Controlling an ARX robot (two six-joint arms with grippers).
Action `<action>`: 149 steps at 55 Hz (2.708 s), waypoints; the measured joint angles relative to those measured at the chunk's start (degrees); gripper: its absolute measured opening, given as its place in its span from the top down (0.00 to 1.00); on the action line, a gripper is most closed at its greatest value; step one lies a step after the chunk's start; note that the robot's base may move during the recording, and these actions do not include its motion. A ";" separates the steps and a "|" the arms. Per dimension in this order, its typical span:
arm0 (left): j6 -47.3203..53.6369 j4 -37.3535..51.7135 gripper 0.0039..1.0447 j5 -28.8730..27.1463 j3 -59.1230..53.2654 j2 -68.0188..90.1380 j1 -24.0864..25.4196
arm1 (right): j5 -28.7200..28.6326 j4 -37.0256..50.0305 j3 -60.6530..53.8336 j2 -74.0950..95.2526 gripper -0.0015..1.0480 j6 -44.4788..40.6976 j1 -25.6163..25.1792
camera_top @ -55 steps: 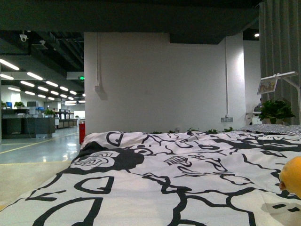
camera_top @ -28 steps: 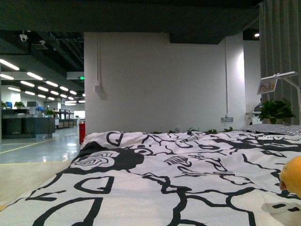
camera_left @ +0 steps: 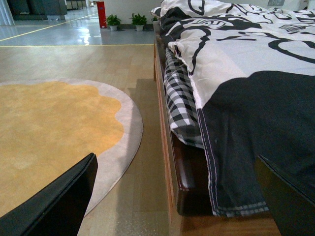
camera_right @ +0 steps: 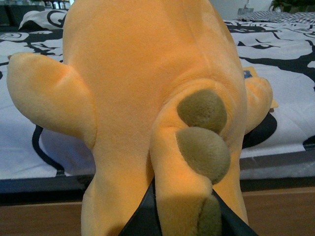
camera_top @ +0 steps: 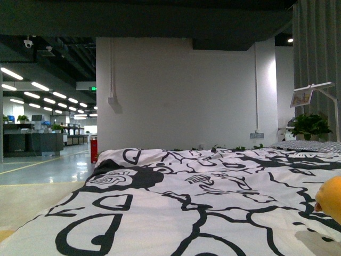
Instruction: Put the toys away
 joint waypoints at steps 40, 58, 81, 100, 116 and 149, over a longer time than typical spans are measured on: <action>0.00 0.00 0.06 0.00 0.00 0.00 0.00 | -0.48 -0.52 -0.02 0.04 0.94 -0.02 0.00; 0.00 0.00 0.06 -0.11 0.00 0.00 0.04 | -1.05 -0.52 -0.02 0.09 0.94 -0.02 0.15; -0.02 0.00 0.06 -0.02 0.00 0.00 0.04 | -0.55 -0.52 -0.02 0.09 0.94 -0.02 0.13; 0.00 0.00 0.06 -0.07 0.00 0.02 0.07 | -0.44 -0.52 -0.02 0.13 0.94 -0.02 0.15; -0.02 0.00 0.06 -0.17 0.00 0.00 0.02 | -0.39 -0.52 -0.02 0.15 0.94 -0.02 0.15; 0.00 0.00 0.06 0.20 0.00 0.02 -0.09 | 0.17 -0.52 -0.02 0.15 0.94 -0.04 0.09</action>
